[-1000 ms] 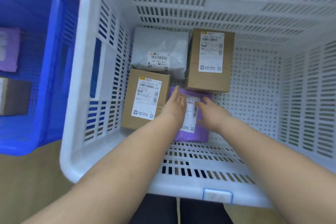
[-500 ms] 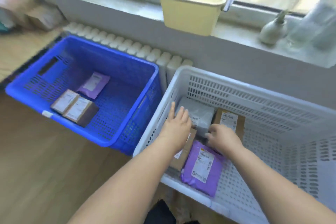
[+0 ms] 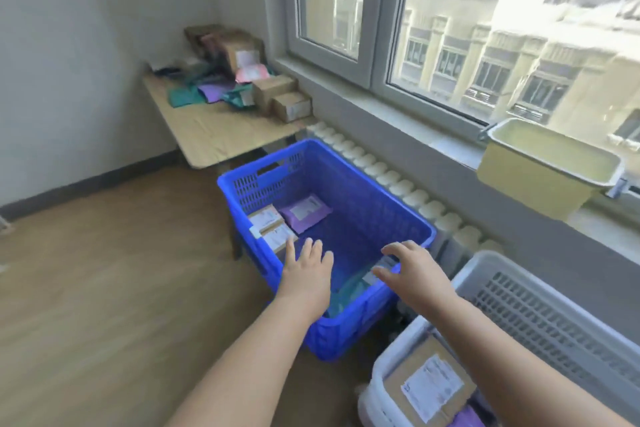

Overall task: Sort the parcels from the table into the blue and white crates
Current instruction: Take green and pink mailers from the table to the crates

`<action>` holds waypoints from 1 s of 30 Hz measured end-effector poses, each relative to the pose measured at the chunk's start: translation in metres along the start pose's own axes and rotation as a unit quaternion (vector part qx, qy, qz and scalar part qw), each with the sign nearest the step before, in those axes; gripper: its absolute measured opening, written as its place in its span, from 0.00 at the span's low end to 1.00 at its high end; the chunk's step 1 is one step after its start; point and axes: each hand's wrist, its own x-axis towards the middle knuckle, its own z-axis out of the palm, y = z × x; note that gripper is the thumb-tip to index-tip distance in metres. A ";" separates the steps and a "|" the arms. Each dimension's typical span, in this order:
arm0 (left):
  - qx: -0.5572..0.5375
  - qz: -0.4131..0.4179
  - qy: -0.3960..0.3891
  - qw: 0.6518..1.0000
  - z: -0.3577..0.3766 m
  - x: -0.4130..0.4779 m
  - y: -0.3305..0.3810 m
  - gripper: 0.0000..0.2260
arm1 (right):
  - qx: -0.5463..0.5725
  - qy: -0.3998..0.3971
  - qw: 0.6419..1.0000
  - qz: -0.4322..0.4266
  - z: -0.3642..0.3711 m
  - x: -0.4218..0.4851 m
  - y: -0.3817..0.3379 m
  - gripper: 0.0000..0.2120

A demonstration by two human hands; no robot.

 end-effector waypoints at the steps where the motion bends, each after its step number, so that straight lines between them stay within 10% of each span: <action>1: -0.007 -0.015 0.008 1.000 -0.001 0.001 -0.021 0.26 | -0.007 -0.009 1.000 -0.016 0.006 0.011 -0.022 0.24; 30: -0.185 -0.205 0.011 0.961 0.025 0.178 -0.568 0.21 | -0.013 -0.089 0.986 -0.144 0.184 0.386 -0.474 0.23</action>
